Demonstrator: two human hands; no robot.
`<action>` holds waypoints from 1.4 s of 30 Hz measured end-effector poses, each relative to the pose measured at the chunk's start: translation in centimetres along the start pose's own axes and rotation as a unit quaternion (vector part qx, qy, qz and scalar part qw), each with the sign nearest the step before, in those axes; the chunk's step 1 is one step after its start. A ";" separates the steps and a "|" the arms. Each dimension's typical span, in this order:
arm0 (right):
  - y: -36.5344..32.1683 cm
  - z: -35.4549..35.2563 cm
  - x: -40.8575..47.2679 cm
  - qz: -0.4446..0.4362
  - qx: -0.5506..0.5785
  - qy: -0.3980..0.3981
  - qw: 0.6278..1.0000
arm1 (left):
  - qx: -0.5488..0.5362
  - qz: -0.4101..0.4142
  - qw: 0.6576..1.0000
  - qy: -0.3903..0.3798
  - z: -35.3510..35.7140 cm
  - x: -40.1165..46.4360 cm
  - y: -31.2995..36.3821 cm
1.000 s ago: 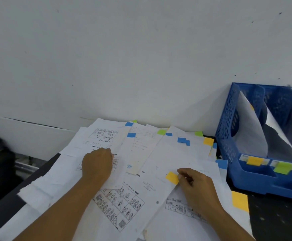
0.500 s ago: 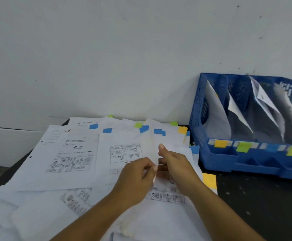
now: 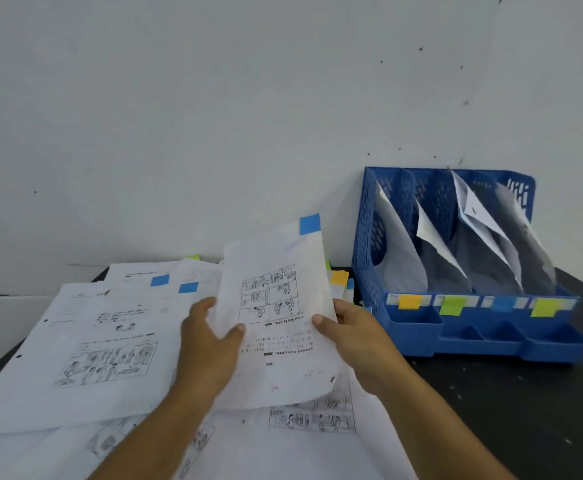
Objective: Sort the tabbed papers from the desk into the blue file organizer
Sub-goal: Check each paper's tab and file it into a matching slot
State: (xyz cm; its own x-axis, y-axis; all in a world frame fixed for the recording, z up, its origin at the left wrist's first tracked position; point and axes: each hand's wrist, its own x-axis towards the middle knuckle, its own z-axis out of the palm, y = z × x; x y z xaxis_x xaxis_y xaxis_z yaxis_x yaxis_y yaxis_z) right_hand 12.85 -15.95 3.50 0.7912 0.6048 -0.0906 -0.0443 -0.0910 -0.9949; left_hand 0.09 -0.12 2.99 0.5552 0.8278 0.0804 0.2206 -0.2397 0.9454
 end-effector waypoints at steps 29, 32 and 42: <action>-13.3 -21.7 -10.6 -0.238 -0.010 0.372 0.897 | -0.184 0.119 0.949 -0.228 11.3 0.3 15.0; -15.5 -24.1 -11.5 -0.286 -0.003 0.468 0.836 | -0.210 0.122 0.955 -0.172 14.0 0.1 16.8; -20.4 -26.4 -9.2 -0.367 -0.111 0.584 0.715 | -0.111 0.233 0.958 -0.126 22.5 -1.6 21.3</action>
State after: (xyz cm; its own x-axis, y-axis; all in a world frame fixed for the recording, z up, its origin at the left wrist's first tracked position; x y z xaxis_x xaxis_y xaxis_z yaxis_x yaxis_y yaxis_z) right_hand 22.57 -40.56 25.81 0.5267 -0.5077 0.6818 0.6402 -0.2907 -0.7111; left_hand 21.98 -17.94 15.88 0.7347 0.5010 0.4574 -0.2584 -0.4168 0.8715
